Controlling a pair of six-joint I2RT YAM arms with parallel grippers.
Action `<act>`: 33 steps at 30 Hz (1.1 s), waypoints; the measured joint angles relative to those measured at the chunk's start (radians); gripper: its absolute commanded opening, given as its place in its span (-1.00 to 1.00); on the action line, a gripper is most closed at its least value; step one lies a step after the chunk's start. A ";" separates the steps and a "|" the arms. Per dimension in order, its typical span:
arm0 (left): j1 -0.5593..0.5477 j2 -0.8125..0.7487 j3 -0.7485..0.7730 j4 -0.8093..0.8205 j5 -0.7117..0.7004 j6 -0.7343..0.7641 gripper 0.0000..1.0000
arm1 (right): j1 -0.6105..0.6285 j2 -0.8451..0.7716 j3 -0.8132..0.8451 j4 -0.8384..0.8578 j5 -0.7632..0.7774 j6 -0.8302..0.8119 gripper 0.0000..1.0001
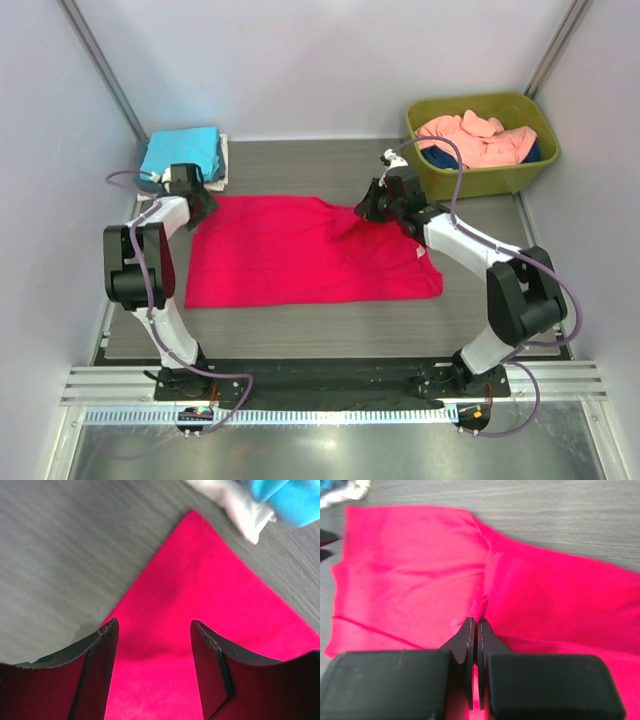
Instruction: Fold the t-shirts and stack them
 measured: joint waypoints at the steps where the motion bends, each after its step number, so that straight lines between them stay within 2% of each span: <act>1: -0.005 0.014 0.000 0.021 -0.005 0.003 0.22 | 0.001 -0.021 -0.014 0.006 -0.002 0.000 -0.98; 5: -0.010 0.064 0.011 0.083 -0.023 0.021 0.22 | 0.001 -0.113 -0.072 0.037 -0.011 0.000 -0.98; 10: -0.008 0.111 0.068 0.085 -0.040 0.034 0.26 | 0.001 -0.212 -0.159 0.041 -0.012 0.001 -0.98; 19: -0.008 0.094 0.068 0.110 -0.052 0.030 0.27 | 0.002 -0.380 -0.249 -0.006 0.048 -0.006 -0.98; 33: -0.023 0.111 0.097 0.120 -0.024 0.028 0.14 | 0.001 -0.508 -0.352 -0.097 0.140 -0.027 -0.98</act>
